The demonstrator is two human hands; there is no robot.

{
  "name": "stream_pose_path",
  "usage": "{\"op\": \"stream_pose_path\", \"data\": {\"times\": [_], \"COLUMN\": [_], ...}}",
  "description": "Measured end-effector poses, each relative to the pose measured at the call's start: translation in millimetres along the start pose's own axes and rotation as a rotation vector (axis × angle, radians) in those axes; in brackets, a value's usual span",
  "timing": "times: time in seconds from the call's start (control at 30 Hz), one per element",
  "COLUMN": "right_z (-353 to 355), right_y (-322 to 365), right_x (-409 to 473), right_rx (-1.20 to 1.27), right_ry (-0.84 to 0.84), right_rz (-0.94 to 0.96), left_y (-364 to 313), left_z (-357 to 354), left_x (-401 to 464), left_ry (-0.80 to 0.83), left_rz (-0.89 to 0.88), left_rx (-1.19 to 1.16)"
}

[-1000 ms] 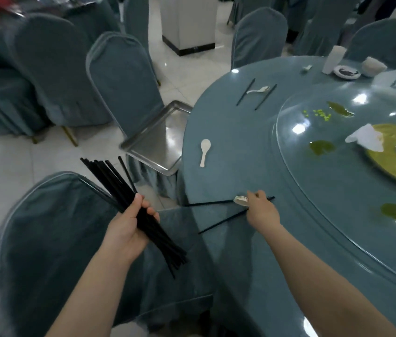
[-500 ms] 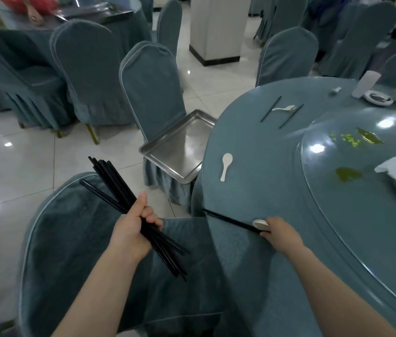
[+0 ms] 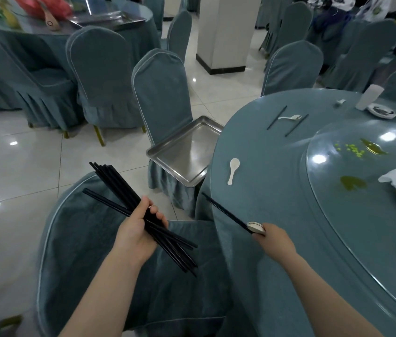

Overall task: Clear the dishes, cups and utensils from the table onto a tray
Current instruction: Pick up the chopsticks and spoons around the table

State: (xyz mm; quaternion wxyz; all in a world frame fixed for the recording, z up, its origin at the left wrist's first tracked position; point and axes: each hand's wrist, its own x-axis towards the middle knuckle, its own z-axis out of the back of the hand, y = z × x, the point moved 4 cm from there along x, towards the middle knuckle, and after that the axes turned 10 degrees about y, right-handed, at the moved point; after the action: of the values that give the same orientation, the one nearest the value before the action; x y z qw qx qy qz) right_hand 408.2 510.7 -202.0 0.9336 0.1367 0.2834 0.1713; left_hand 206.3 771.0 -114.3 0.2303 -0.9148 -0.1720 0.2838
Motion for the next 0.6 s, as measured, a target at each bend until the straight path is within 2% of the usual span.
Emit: {"op": "stream_pose_path", "data": {"times": [0.23,0.37,0.47,0.6], "right_z": [37.1,39.2,24.4,-8.2], "right_y": [124.7,201.9,249.4,286.3], "right_x": [-46.4,-87.8,-115.9,-134.5], "right_rx": [0.319,0.601,0.640,0.691], "right_ry": [-0.071,-0.045,-0.033,-0.018], "right_rz": [0.174,0.274,0.337,0.332], "left_y": [-30.5,-61.3,-81.6,-99.1], "left_z": [2.9,5.8,9.8,17.1], "left_x": [-9.9,-11.2,-10.7,-13.4], "left_ry": [0.036,0.044,0.081,0.154], "left_rz": [0.027,0.047,0.046,0.089], "left_rx": [-0.012,-0.001,0.047,0.090]}}
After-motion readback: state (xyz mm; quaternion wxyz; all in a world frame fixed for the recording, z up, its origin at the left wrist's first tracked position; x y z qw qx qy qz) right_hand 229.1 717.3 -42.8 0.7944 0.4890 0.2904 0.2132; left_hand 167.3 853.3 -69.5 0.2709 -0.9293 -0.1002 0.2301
